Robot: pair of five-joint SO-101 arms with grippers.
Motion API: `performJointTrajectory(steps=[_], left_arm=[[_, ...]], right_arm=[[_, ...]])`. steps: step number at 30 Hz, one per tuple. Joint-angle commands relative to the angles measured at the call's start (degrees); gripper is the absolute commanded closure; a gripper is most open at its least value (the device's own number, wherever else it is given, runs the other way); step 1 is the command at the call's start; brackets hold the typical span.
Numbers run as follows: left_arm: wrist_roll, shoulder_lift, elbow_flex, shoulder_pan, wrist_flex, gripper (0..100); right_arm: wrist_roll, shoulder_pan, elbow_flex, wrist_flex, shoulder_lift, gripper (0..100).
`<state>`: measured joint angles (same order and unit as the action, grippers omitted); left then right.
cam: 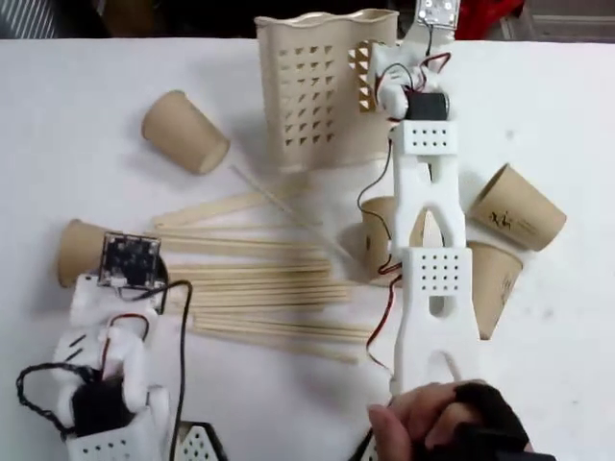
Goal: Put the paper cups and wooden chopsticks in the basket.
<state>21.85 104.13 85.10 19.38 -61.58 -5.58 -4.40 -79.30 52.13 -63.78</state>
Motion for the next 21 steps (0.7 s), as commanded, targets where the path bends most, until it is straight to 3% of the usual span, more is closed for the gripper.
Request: performJointTrajectory(steps=[1,7,13,21], left_arm=[[-2.64,-2.07,-11.25,-1.89,-0.44,80],[-10.20,-31.69,-35.16,-8.92,-0.53,80],[-14.59,-62.11,-70.59,-15.43,-12.04,72],[-19.78,-95.25,-112.79,-16.13,-27.69,71]], right_arm=[[-0.62,0.40,-1.23,4.26,4.62,98.2],[3.08,-0.48,-1.23,12.88,9.19,98.2],[5.89,-1.63,-1.23,20.09,14.90,98.1],[5.98,-1.71,-0.88,22.90,15.25,98.1]])
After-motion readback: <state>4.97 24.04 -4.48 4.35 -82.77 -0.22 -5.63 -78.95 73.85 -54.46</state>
